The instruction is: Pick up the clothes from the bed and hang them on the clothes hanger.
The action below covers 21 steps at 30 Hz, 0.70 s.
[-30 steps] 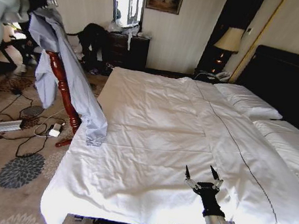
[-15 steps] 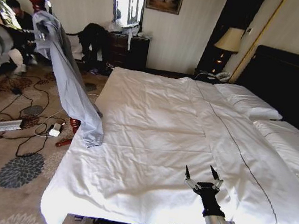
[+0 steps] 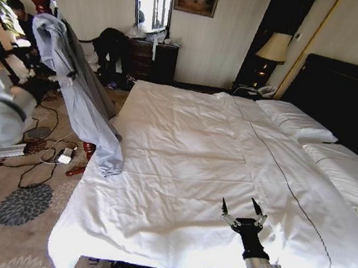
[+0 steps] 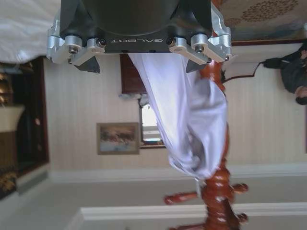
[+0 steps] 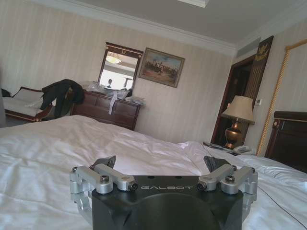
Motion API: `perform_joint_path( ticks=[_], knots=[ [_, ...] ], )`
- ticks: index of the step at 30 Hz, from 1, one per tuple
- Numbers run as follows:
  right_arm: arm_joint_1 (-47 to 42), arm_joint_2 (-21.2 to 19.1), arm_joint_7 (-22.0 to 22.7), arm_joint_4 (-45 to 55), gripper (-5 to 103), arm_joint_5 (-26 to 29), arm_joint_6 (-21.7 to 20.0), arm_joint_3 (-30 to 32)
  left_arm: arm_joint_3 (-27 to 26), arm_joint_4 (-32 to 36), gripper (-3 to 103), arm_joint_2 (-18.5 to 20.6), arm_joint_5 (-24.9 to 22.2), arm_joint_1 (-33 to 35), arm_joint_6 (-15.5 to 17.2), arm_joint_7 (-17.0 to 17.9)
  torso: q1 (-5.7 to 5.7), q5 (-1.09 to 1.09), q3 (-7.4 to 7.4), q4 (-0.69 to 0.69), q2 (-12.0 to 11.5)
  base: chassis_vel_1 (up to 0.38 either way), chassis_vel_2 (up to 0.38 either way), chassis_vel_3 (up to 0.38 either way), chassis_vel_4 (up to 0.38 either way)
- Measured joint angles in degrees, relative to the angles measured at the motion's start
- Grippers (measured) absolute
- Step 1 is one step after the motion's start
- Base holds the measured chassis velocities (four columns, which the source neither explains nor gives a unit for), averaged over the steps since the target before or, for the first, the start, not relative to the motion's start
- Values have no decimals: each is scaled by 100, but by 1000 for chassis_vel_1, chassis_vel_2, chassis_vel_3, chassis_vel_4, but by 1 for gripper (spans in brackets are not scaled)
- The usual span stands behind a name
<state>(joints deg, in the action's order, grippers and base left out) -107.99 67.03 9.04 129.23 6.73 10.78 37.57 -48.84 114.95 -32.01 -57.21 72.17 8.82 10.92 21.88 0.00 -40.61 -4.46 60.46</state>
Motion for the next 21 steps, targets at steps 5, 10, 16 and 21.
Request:
perform_joint_path(
  ticks=[5, 10, 16, 21],
  knots=[
    [0, 0, 0, 1, 100, 0, 0, 0, -479, 301, 100, -782, 1037, 1607, -981, -864, 0, 0, 0, 0, 0, 0, 0, 0, 0],
    [0, 0, 0, 0, 100, 0, 0, 0, -562, 667, 100, -1983, 1501, 2611, -1521, -1135, -1, 0, 0, 0, 0, 0, 0, 0, 0],
    [0, 0, 0, 0, 100, 0, 0, 0, -516, 1104, 100, -2994, 2385, 3812, -2275, -1544, -1, 2, 1, -2, 0, 0, 0, 0, 0],
    [0, 0, 0, 0, 100, 0, 0, 0, -520, 1223, 100, -3273, 2725, 4164, -2636, -1735, -2, 2, 1, -2, 1, 0, 0, 0, 0]
  ],
)
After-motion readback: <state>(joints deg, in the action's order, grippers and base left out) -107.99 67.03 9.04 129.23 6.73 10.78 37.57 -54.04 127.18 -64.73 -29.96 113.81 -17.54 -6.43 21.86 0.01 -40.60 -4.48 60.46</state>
